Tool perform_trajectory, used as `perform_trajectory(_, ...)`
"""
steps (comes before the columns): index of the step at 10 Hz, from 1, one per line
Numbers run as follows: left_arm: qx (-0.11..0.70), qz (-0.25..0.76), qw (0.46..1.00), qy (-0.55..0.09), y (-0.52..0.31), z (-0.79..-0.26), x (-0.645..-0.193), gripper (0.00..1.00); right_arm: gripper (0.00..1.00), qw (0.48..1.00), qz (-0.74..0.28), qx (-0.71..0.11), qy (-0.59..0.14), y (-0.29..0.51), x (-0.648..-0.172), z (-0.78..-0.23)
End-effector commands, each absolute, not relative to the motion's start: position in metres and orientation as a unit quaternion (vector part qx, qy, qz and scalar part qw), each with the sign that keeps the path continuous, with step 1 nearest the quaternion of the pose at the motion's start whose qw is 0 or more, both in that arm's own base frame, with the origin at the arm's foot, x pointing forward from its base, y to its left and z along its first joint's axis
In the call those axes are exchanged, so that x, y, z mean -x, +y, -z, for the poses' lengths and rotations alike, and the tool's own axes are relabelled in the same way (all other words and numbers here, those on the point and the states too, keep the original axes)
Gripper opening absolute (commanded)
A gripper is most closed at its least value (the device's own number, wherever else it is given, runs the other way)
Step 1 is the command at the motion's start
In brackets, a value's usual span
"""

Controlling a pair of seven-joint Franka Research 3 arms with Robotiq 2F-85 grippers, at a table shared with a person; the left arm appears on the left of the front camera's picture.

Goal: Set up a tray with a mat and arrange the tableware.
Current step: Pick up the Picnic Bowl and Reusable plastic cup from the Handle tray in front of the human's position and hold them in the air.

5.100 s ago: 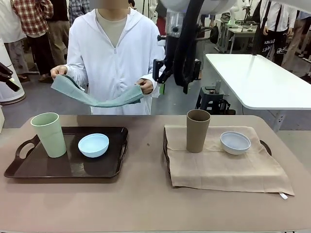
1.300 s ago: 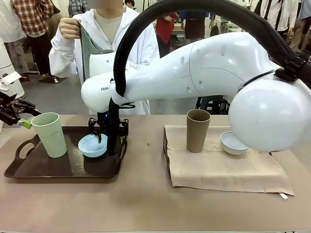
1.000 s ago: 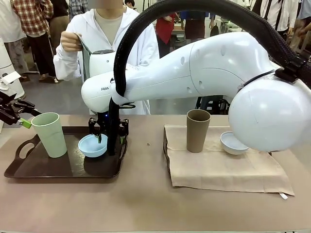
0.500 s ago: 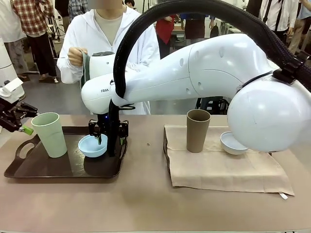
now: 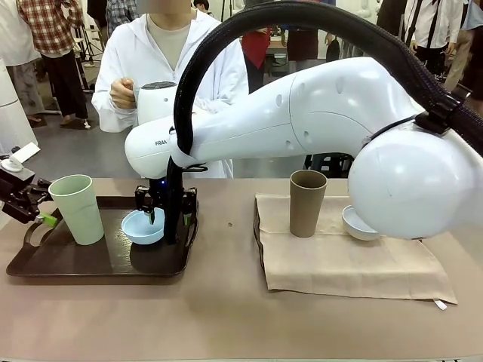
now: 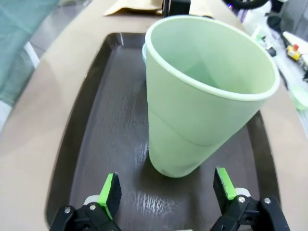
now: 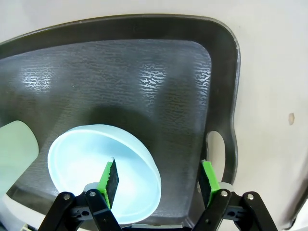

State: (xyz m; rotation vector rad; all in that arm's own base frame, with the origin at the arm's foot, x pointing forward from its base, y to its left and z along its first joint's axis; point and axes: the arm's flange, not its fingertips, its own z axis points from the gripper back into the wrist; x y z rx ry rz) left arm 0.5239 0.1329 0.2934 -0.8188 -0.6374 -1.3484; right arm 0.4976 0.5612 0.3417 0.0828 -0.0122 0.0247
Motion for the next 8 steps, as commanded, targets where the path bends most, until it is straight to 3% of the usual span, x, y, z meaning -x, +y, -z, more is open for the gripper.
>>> perform_trajectory(1, 0.375, 0.577, 0.656, -0.311, 0.127, -0.291, -0.525, 1.00, 0.86, 0.999, -0.004, -0.041, -0.019, 0.573, -0.505, -0.338)
perform_trajectory(8, 0.388, 0.603, 0.620, -0.318, 0.102, -0.276, -0.512, 1.00, 0.86, 0.999, -0.006, -0.047, -0.019, 0.573, -0.505, -0.337)
